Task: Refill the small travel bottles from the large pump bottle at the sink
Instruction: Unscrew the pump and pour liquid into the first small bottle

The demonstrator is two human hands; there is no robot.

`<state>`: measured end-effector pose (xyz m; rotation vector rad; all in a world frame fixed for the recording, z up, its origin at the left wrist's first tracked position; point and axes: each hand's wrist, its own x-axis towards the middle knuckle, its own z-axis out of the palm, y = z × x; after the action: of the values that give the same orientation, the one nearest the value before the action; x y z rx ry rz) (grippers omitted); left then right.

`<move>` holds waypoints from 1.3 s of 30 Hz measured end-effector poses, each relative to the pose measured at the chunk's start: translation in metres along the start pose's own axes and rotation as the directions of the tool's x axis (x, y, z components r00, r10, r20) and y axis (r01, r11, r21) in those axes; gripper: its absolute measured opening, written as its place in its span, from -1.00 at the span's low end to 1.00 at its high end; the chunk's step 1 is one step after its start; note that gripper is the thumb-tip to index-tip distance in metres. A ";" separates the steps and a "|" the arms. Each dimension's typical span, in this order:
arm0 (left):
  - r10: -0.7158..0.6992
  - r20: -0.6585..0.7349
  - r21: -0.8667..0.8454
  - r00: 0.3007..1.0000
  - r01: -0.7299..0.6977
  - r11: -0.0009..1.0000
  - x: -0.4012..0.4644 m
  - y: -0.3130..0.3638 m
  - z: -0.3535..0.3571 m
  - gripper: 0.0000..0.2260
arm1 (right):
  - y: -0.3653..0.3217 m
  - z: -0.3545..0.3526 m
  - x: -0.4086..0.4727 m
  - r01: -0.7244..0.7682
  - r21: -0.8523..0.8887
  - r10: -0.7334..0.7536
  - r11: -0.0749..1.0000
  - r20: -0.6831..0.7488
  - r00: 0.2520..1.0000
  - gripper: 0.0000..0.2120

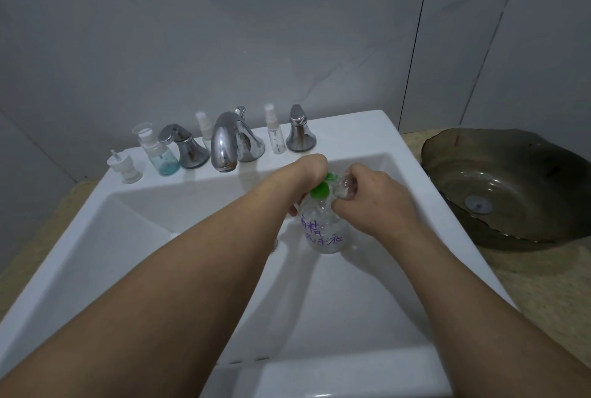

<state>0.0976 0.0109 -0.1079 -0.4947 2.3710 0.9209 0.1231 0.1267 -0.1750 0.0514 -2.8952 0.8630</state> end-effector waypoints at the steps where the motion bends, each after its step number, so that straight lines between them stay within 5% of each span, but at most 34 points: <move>1: 0.009 0.002 0.002 1.000 -0.009 1.000 -0.001 0.000 -0.002 -0.66 | 0.000 0.000 0.000 0.000 0.003 0.000 1.000 -0.008 1.000 -0.76; 39: 0.051 -0.032 0.030 0.998 -0.050 0.998 -0.010 -0.001 -0.010 -0.61 | -0.003 -0.004 -0.002 0.021 0.030 -0.020 0.999 -0.041 0.999 -0.77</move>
<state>0.1023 0.0041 -0.0963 -0.4436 2.4328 0.9062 0.1256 0.1263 -0.1703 0.0653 -2.8389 0.8946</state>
